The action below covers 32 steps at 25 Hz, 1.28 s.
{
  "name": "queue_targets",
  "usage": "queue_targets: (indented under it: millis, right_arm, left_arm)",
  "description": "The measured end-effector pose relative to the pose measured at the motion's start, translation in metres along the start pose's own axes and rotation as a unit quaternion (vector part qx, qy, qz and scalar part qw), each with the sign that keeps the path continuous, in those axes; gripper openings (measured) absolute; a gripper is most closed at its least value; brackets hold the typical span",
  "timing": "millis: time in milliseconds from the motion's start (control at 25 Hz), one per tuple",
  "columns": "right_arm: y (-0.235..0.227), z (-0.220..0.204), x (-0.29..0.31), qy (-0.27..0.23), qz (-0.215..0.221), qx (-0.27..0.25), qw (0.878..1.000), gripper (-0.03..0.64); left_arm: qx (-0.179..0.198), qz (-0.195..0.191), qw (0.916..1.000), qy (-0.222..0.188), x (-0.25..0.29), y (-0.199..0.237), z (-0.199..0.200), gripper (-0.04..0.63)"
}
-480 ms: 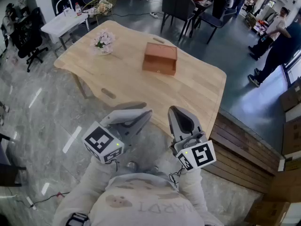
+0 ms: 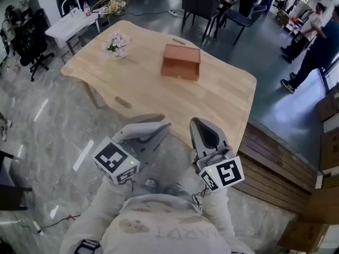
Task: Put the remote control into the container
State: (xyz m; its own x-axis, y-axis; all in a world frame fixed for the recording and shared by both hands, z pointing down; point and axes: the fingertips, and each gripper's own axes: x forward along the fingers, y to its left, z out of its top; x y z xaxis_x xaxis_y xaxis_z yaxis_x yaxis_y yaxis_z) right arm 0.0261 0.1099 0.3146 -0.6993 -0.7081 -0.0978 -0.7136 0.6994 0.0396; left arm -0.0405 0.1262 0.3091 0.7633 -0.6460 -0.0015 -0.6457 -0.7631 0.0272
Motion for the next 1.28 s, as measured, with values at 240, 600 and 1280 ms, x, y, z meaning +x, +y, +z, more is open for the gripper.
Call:
queue_targets:
  millis: [240, 600, 1280]
  right_arm:
    - [0.002, 0.004, 0.002, 0.001, -0.003, -0.002, 1.000, 0.017]
    - [0.022, 0.014, 0.006, -0.026, 0.003, 0.014, 1.000, 0.018]
    - [0.005, 0.013, 0.014, -0.045, -0.039, 0.032, 0.998, 0.018]
  left_arm:
    - [-0.003, -0.002, 1.0000, -0.003, -0.002, 0.002, 0.004, 0.106]
    - [-0.022, -0.002, 0.9997, 0.006, -0.011, 0.024, -0.008, 0.106]
    - [-0.030, -0.021, 0.9967, 0.073, 0.042, 0.089, -0.047, 0.106]
